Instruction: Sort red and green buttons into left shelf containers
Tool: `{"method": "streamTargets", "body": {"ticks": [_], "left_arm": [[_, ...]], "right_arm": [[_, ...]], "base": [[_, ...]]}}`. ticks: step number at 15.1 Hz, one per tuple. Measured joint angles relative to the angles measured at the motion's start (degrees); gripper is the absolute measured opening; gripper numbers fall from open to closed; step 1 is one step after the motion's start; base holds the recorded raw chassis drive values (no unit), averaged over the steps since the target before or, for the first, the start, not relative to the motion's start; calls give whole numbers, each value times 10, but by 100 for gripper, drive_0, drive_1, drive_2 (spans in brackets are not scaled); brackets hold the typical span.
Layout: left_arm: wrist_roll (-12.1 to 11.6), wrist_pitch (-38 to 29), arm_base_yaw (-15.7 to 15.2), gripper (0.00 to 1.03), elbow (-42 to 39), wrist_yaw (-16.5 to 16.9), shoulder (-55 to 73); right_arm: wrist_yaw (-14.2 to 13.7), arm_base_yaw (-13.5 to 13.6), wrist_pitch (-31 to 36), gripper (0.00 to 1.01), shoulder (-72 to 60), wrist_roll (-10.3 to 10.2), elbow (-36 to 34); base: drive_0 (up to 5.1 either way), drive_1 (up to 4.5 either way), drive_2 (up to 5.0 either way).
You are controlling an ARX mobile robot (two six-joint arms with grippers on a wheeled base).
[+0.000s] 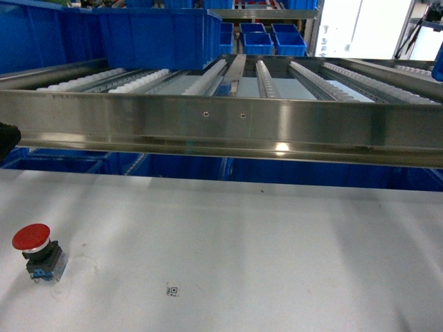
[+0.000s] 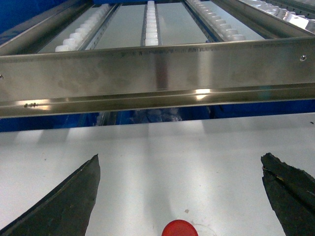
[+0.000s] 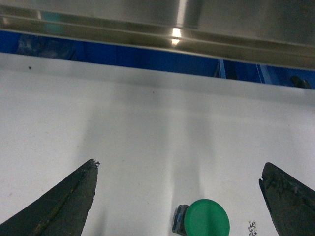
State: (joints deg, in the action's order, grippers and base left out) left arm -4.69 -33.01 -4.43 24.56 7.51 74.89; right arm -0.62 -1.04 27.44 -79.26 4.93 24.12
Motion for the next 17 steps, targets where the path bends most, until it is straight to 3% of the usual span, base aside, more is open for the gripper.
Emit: {"method": "streamTargets", "body": {"ticks": [9, 15, 17], "left_arm": [[-10, 2, 2, 98, 0, 0, -2], [-14, 1, 2, 98, 0, -1, -2], [-14, 1, 2, 98, 0, 0, -2]], "right_arm": [[17, -76, -31, 98, -142, 11, 66], [46, -91, -43, 98, -182, -16, 68], [43, -91, -39, 98, -196, -24, 64]], "base": [[0, 0, 0], [0, 0, 0], [0, 0, 0]]}}
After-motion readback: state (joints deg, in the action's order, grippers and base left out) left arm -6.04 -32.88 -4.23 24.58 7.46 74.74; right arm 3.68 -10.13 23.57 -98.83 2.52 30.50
